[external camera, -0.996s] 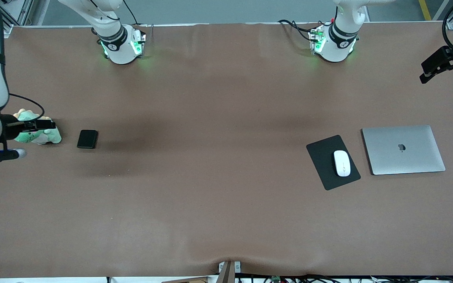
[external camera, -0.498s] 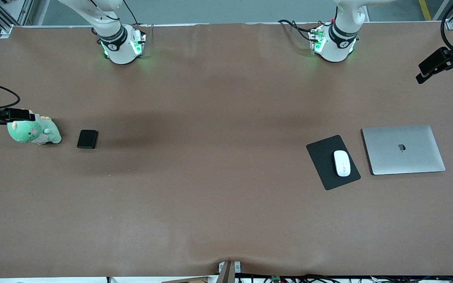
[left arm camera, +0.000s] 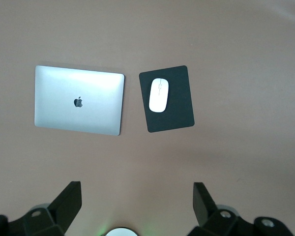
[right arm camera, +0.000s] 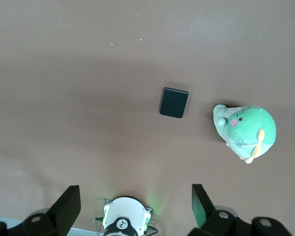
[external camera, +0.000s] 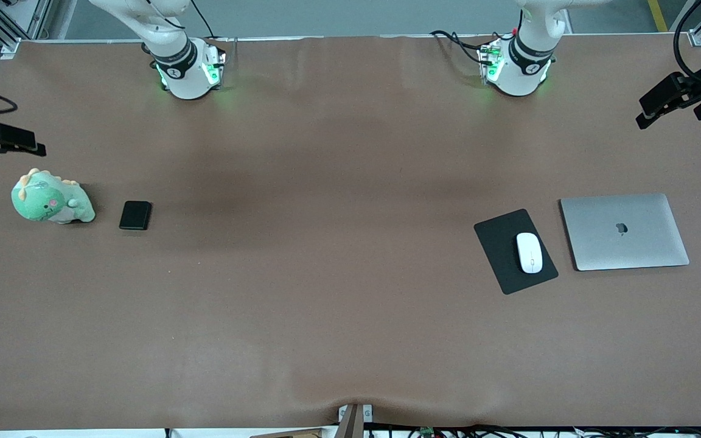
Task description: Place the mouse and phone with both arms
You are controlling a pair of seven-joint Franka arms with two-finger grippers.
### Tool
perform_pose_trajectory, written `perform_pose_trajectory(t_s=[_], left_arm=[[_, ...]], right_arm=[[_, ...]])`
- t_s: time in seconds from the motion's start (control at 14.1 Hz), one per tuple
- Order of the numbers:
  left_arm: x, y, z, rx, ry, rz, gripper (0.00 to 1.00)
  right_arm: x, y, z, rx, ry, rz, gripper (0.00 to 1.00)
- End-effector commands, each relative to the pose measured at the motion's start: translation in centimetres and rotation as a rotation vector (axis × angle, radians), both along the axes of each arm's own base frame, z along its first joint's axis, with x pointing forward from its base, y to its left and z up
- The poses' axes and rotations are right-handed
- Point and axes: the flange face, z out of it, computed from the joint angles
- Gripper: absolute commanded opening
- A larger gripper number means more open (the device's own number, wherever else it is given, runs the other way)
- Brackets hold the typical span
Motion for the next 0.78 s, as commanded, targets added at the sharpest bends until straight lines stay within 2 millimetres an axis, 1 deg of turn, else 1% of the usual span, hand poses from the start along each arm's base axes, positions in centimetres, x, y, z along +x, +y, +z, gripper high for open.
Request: perform_pose_trajectory(t_s=[0.0,0.07,0.21,0.36,0.57,0.71], left_arm=[[-0.3,0.1,0.6,-0.014,0.000,0.014,1.00],[-0.3,0.1,0.6,-0.011,0.000,0.016,1.00],[-0.3,0.2,0.7,-0.009,0.000,0.018,1.00],[-0.3,0.2,0.7,-0.010,-0.002,0.019,1.00],[-0.3,0.6,0.7,-0.007,-0.002,0.020,1.00],[-0.2,0.8,0.7,-0.006,-0.002,0.025,1.00]], right_arm=[[-1.9,1.7,2.8,0.013,-0.042,0.022,1.00],[-2.4,2.0,3.4,0.013,-0.052,0.026,1.00],[-3.2,4.5,4.5,0.007,-0.068,0.051,1.00],[-3.5,6.3,4.8,-0.007,-0.067,-0.022,1.00],[-4.1,9.1,5.7,0.017,-0.077,-0.065,1.00],[-4.1,10.5,5.9,0.021,-0.080,-0.123,1.00]])
